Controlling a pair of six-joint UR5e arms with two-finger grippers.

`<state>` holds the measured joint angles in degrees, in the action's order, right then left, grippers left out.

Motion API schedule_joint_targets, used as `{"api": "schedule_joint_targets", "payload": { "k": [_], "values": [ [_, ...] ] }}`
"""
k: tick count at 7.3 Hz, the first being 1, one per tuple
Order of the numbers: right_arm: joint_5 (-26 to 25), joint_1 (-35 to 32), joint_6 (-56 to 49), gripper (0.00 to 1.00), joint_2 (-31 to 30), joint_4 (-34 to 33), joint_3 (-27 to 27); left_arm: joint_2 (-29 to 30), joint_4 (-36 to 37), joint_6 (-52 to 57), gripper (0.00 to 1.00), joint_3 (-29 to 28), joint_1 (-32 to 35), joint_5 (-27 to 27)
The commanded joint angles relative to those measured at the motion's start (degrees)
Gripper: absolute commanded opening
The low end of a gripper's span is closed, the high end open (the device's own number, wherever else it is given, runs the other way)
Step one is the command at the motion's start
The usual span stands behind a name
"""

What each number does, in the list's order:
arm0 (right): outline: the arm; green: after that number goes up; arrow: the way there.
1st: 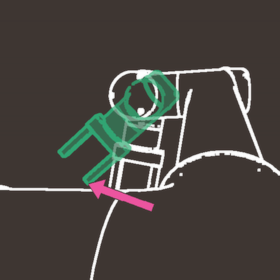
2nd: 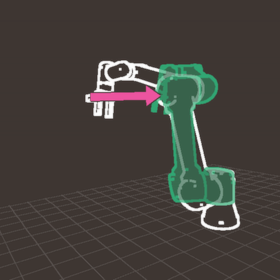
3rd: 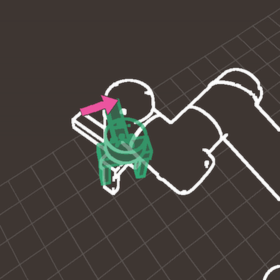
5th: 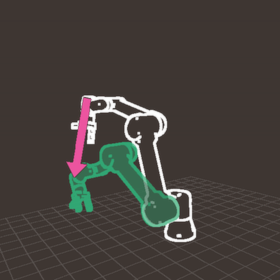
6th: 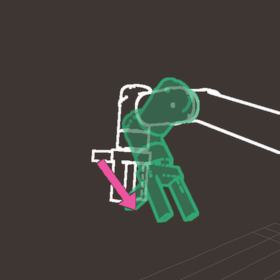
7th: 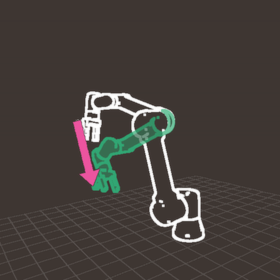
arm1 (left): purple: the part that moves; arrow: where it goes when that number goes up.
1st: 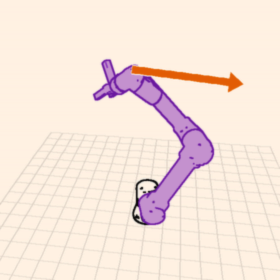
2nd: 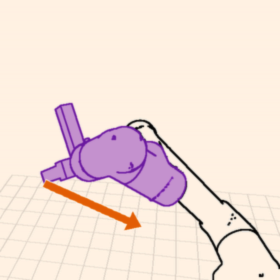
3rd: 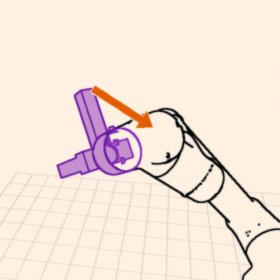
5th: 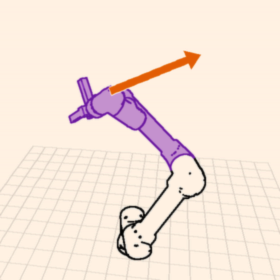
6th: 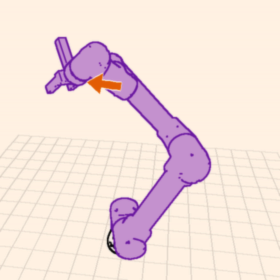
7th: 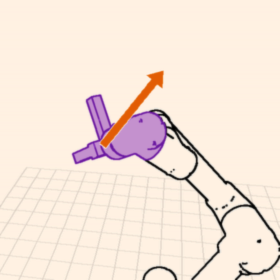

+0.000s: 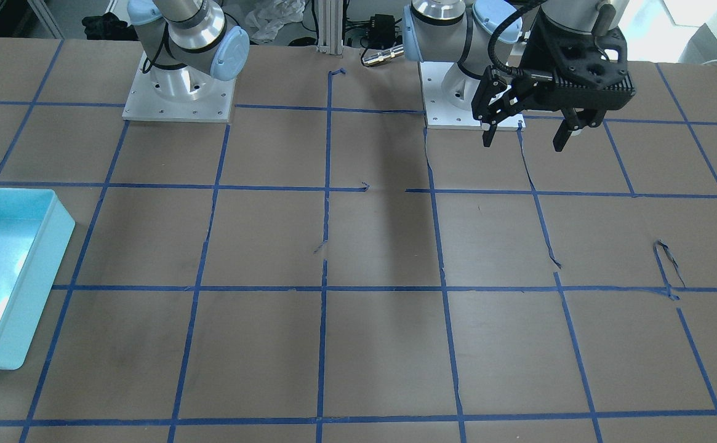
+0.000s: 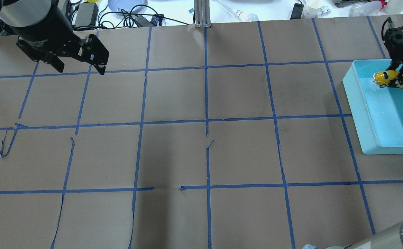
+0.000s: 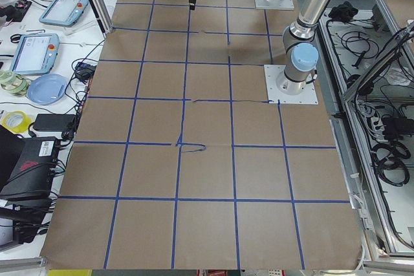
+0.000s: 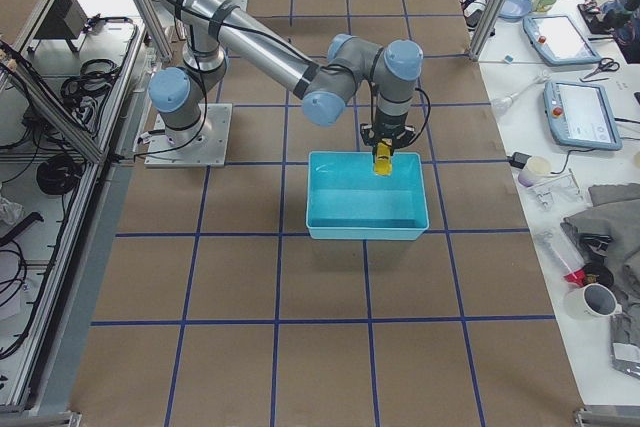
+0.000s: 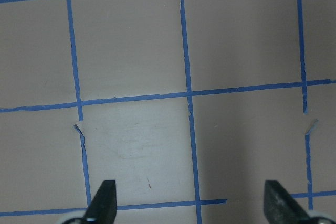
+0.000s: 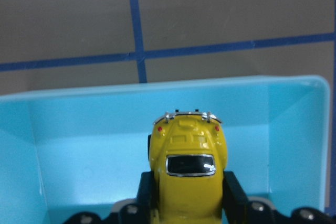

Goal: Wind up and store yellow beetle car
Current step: 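Lower the car into the blue bin and open the right gripper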

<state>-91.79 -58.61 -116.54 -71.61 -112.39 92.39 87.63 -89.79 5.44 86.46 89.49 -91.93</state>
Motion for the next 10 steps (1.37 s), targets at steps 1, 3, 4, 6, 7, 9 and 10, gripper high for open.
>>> {"api": "schedule_joint_targets", "payload": {
  "k": [1, 3, 4, 6, 7, 9, 10],
  "values": [
    [-1.6, 4.1, -2.9, 0.00, 1.3, -8.4, 6.5, -0.2, 0.0, 0.0, 1.00, 0.2, 0.1, 0.3],
    [-1.6, 4.2, -3.9, 0.00, 3.6, -19.8, 13.9, -0.3, 0.0, -0.1, 1.00, 0.0, 0.1, 0.0],
    [-1.1, 4.3, -4.5, 0.00, 3.8, -20.2, 15.1, -0.4, 0.0, 0.0, 1.00, 0.1, 0.1, 0.4],
    [-1.6, 4.3, -3.4, 0.99, 3.6, -19.7, 14.8, -0.2, 0.0, 0.6, 1.00, 0.1, 0.1, -0.5],
    [-1.7, 4.3, -3.0, 1.00, 2.5, -19.5, 14.1, 0.2, 0.0, 0.1, 1.00, 0.0, 0.1, -0.4],
    [-0.9, 3.8, 1.9, 1.00, -3.6, -7.1, 10.0, -0.3, 0.1, 1.0, 1.00, -0.1, 0.1, -0.3],
    [-0.9, 3.3, 5.0, 1.00, -5.0, 2.6, 3.7, -0.3, 0.1, 1.4, 1.00, -0.3, -0.1, -0.2]
  ]
}}
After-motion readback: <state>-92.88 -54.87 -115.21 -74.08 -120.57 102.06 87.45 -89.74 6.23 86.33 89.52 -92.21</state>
